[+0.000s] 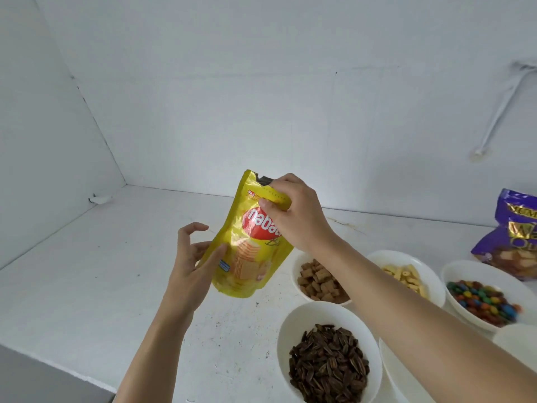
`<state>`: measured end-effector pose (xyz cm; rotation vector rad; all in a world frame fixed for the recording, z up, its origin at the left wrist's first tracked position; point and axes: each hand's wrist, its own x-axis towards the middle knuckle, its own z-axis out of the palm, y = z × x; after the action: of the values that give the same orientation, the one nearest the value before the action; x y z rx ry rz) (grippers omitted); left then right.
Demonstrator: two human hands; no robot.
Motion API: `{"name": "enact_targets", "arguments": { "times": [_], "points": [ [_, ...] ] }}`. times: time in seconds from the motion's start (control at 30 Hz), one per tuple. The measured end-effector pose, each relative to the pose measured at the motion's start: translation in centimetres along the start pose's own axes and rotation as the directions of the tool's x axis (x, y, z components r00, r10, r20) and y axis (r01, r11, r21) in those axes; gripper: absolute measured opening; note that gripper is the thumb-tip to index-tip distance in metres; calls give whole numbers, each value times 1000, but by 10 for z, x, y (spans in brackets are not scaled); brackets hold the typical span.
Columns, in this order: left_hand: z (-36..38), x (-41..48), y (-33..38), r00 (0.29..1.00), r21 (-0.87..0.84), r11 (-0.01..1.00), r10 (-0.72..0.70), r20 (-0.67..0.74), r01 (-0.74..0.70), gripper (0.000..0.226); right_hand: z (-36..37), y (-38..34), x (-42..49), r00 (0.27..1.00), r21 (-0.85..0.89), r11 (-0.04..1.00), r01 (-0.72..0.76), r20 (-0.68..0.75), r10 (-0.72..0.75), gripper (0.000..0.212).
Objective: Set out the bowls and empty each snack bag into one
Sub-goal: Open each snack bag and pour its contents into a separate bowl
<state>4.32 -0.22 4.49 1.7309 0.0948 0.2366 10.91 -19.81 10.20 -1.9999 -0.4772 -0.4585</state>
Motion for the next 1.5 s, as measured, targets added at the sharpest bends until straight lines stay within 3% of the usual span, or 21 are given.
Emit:
{"name": "enact_targets", "arguments": {
  "times": [0.27, 0.43, 0.57, 0.83, 1.03, 1.17, 1.27, 1.37, 1.5],
  "points": [
    [36, -3, 2, 998, -165, 985, 55, 26, -50, 17, -43, 14, -6, 978, 196, 972, -127, -140, 157, 9],
    [69, -9, 17, 994, -235, 971, 68, 87, -45, 23, -78, 24, -17, 972, 318, 935, -155, -121, 202, 6],
    [103, -18, 26, 991, -273, 961, 70, 117, -35, 31, -115, 28, -28, 963, 394, 901, -183, -113, 246, 26],
    [163, -40, 43, 993, -371, 928, 36, 114, 9, 28, -172, 47, -60, 947, 469, 854, -228, -97, 306, 34],
    [183, -67, 52, 994, -316, 946, 96, 51, -75, 26, -205, 58, -88, 958, 405, 893, -198, -112, 264, 11],
    [191, -89, 58, 991, -259, 959, 132, 35, -119, 24, -223, 69, -108, 960, 372, 906, -199, -112, 257, 22],
    [194, -106, 61, 990, -200, 971, 139, 16, -133, 23, -232, 76, -121, 961, 315, 924, -217, -95, 259, 11],
    [193, -122, 62, 985, -137, 976, 170, 8, -167, 24, -238, 79, -130, 950, 373, 895, -246, -91, 299, 8],
    [189, -136, 66, 985, -78, 982, 173, -24, -174, 21, -242, 83, -141, 944, 461, 835, -302, 22, 329, 20]
  ]
}}
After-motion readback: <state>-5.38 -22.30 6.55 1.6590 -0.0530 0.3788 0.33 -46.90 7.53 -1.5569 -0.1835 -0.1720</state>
